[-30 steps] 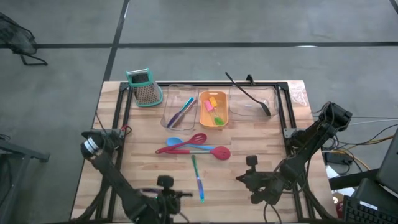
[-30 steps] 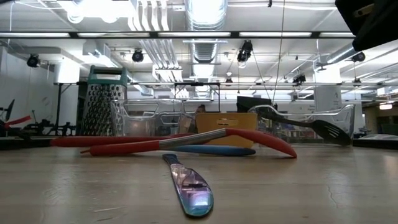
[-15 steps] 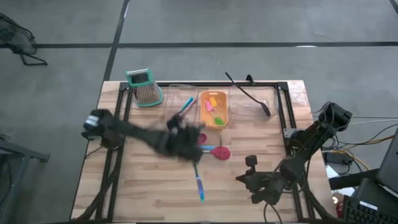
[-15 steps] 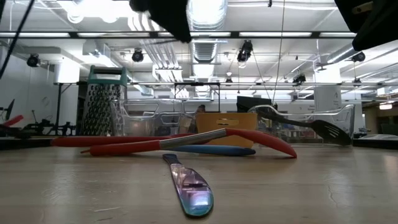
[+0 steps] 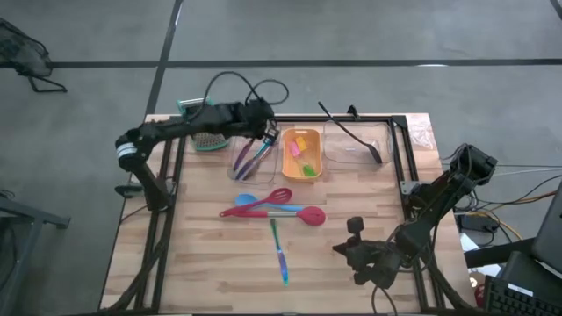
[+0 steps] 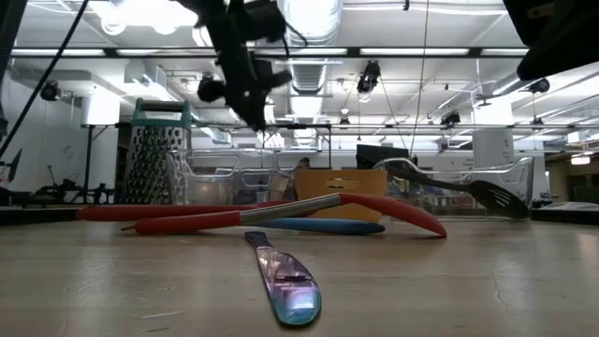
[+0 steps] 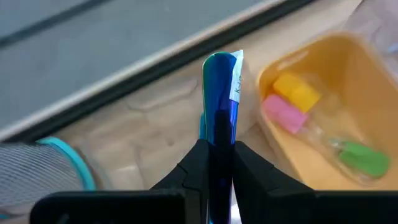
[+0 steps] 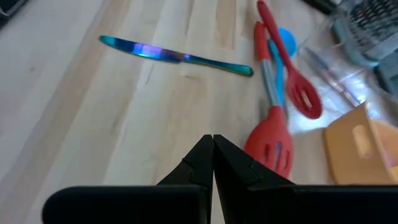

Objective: Pick & Place Kitchen Items
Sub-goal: Put the left blue knife into the left transparent bin, then put the blue knife into the left transparent bin

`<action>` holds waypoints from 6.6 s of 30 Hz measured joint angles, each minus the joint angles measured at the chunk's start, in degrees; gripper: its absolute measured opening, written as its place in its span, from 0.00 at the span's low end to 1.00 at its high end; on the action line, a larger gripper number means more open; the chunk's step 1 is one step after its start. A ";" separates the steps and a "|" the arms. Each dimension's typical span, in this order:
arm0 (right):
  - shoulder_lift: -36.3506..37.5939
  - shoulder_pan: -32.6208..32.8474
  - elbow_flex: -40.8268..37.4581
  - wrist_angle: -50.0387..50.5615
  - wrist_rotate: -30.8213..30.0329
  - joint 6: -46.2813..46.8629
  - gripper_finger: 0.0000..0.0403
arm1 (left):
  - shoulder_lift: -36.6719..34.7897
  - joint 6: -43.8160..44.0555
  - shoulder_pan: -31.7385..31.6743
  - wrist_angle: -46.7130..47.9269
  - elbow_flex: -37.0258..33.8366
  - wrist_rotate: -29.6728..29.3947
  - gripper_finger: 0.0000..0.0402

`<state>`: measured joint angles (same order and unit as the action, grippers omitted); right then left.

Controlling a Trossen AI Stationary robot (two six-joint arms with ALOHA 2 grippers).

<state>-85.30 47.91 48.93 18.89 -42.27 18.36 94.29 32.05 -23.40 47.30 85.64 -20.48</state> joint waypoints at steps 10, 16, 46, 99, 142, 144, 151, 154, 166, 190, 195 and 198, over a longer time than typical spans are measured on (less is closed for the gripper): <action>0.04 -1.64 0.00 0.11 -1.61 -3.62 0.02 | -0.03 0.95 0.13 -10.21 -12.46 5.51 0.17; 0.07 -3.13 0.00 -0.32 -2.92 -4.22 0.02 | -0.10 1.85 -0.04 -13.96 -14.98 5.43 0.20; 2.10 -27.27 0.24 -23.82 -7.00 -36.10 0.02 | -4.52 -27.39 12.76 -20.62 -14.59 6.01 0.41; -4.86 -16.75 -0.76 -21.80 4.67 16.64 0.02 | 6.75 -30.65 41.25 -49.09 -33.69 24.32 0.01; -8.59 -14.79 2.95 -22.16 4.62 16.89 0.02 | 15.60 -29.01 41.09 -52.80 -29.15 21.74 0.01; -8.58 -14.79 2.95 -22.16 4.61 16.91 0.02 | 16.19 -28.43 41.16 -53.43 -28.04 22.26 0.00; -8.57 -14.40 2.93 -22.17 4.62 17.28 0.02 | 12.58 -30.31 41.49 -50.79 -27.79 19.23 0.01; -8.57 -14.26 2.91 -22.15 4.62 17.27 0.02 | 11.72 -31.34 41.26 -52.23 -27.58 16.06 0.01; -8.55 -14.13 2.56 -22.16 4.63 17.28 0.02 | 14.24 -29.97 40.85 -52.41 -27.79 14.00 0.00; -16.57 -11.55 3.92 -24.33 14.14 31.53 0.02 | 12.49 -31.69 40.37 -54.89 -27.30 6.40 0.01; -23.41 -11.60 7.65 -23.96 14.12 32.73 0.02 | 13.45 -31.57 38.61 -56.40 -26.81 9.72 0.01; -26.35 -11.70 10.34 -23.49 13.99 32.67 0.02 | 13.89 -31.15 38.17 -55.84 -26.83 11.04 0.01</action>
<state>-111.64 36.21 59.26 -4.60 -28.27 51.03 108.18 0.90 14.76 -8.54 58.81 -9.43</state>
